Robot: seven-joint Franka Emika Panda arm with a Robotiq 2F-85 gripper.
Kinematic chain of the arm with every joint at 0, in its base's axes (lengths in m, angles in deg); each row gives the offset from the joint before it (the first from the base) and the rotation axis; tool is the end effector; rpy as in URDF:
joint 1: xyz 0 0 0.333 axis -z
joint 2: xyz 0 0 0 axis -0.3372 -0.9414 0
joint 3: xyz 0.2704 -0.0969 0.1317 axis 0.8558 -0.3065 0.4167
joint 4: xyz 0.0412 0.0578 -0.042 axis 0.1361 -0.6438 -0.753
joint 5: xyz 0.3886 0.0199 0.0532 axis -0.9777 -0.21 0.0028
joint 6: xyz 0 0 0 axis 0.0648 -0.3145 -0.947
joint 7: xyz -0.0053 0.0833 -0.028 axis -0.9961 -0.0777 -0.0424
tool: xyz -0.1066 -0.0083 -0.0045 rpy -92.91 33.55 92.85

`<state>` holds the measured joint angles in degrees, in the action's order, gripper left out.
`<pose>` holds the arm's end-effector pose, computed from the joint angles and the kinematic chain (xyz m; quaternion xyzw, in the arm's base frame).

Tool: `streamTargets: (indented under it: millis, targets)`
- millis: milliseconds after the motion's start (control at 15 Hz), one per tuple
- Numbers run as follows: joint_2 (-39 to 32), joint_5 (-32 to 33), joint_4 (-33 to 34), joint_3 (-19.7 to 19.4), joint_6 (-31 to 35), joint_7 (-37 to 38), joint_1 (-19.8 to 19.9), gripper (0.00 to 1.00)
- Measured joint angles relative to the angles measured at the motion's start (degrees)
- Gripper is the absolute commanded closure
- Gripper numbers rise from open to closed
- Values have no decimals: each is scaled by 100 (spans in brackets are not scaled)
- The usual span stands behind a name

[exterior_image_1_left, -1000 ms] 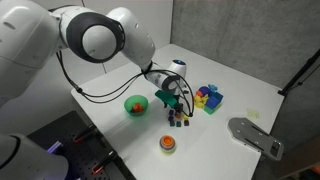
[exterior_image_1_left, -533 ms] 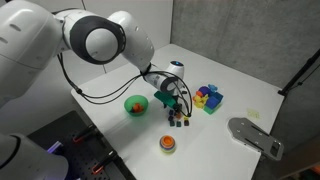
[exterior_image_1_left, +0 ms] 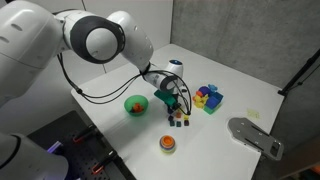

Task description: Put a small blue block in the bowl

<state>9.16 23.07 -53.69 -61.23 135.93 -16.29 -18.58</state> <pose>0.6496 -0.0690 0.0388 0.9978 -0.0214 -0.0484 0.0393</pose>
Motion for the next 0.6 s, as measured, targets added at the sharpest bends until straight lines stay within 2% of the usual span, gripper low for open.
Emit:
streamTargets:
  millis: [600]
  targets:
    - [387,24,-12,-19,-43,4,-244,90]
